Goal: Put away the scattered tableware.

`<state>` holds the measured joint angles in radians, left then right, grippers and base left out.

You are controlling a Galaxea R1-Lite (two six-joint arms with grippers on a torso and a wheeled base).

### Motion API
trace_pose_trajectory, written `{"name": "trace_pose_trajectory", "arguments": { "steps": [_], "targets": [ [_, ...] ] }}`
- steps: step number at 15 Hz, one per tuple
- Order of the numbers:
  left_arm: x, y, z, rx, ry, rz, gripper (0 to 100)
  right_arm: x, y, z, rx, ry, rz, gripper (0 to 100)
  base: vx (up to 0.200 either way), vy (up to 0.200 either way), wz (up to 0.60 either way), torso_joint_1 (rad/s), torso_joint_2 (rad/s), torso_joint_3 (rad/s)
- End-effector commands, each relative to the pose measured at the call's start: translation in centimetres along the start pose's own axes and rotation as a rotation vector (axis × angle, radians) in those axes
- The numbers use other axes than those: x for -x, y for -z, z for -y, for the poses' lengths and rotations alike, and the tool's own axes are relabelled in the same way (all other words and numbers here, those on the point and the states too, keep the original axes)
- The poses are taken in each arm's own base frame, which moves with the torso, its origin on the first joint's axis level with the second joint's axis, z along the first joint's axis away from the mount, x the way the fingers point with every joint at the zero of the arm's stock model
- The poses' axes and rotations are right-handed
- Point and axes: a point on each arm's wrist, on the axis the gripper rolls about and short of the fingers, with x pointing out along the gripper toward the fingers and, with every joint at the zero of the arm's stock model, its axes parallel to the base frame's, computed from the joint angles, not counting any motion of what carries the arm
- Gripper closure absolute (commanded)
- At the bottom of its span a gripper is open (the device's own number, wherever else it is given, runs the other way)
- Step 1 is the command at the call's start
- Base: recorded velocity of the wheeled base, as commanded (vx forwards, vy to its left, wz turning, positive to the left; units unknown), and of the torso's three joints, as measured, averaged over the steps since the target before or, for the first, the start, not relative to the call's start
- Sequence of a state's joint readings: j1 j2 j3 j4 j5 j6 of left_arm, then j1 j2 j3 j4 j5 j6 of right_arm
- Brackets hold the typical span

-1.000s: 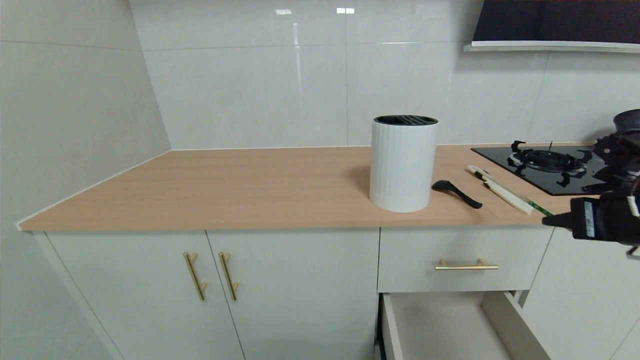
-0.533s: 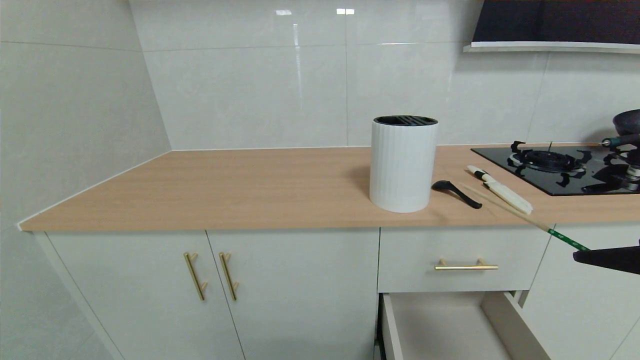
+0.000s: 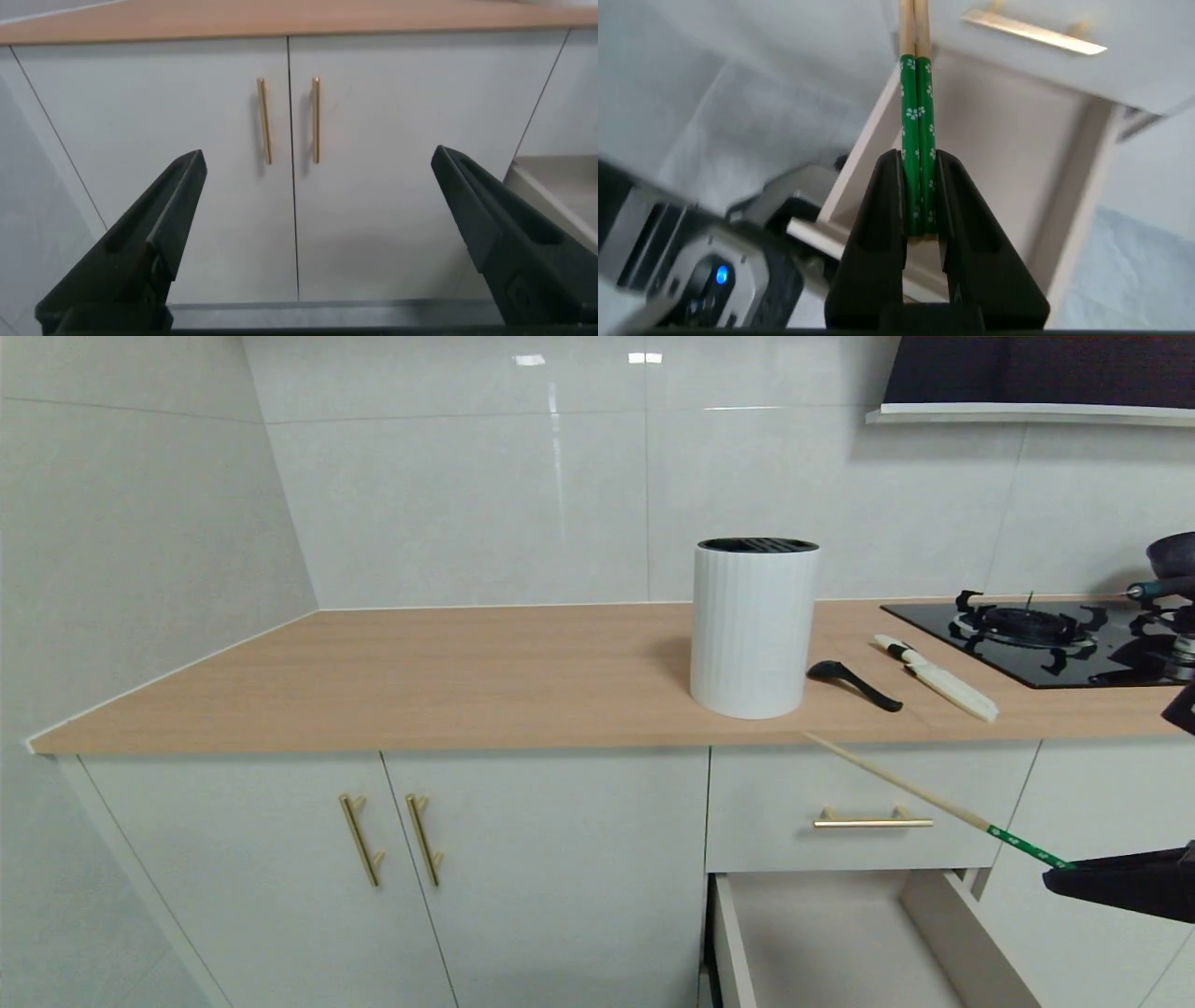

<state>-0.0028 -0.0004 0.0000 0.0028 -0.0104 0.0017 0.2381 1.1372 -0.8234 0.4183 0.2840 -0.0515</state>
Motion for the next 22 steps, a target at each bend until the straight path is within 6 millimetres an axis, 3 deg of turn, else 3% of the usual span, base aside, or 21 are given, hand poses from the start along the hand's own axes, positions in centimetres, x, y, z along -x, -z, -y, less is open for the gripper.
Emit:
{"name": "trace_pose_trajectory", "arguments": {
  "steps": [1,9,15,17,22],
  "targets": [
    [0.0,0.0,0.0,0.0,-0.001,-0.001,0,-1.0,0.6,-0.5,0.024,-0.04,-0.053,100,0.0,0.0,0.0,-0.159,0.43,0.256],
    [0.0,0.0,0.0,0.0,-0.001,-0.001,0,-3.3,1.1,-0.1,0.04,-0.053,-0.156,100,0.0,0.0,0.0,-0.145,0.45,0.301],
    [0.0,0.0,0.0,0.0,0.001,-0.001,0,-5.0,1.2,0.3,0.028,-0.057,-0.224,100,0.0,0.0,0.0,0.004,0.03,0.005],
    [0.0,0.0,0.0,0.0,0.001,-0.001,0,-6.5,1.3,0.7,0.011,-0.059,-0.286,100,0.0,0.0,0.0,-0.093,0.16,0.105],
    [0.0,0.0,0.0,0.0,0.001,-0.001,0,-13.0,1.3,2.4,-0.078,0.016,-0.437,100,0.0,0.0,0.0,-0.006,0.02,0.008]
  ]
}}
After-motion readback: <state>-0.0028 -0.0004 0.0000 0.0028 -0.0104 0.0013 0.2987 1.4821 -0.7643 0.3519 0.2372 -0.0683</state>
